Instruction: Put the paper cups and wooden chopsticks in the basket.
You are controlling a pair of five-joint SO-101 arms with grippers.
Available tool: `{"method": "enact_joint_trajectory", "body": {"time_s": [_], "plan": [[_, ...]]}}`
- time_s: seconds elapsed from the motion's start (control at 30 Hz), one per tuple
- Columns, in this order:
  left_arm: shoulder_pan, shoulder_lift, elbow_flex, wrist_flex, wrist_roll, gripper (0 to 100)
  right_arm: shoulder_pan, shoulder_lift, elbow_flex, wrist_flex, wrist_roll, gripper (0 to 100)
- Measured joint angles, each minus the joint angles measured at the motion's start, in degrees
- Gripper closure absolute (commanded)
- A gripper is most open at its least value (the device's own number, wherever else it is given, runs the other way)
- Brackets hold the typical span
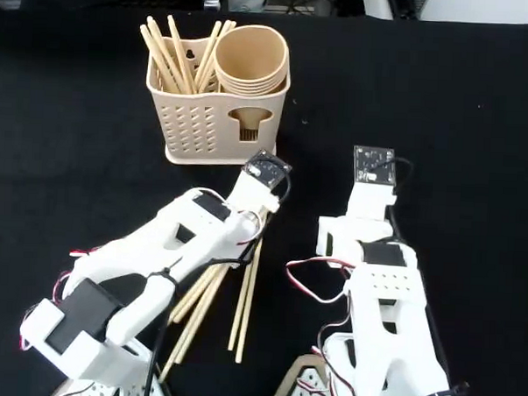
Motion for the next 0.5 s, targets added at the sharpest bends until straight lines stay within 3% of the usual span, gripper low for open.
{"method": "enact_joint_trajectory", "body": {"time_s": [0.3,0.5], "plan": [[0.00,0.00,-0.79,1.23,-5.89,94,0.00,0.00,0.00,0.00,0.00,98.4],[-0.35,0.26,-7.47,11.34,-14.51,94,0.00,0.00,0.00,0.00,0.00,98.4]]}}
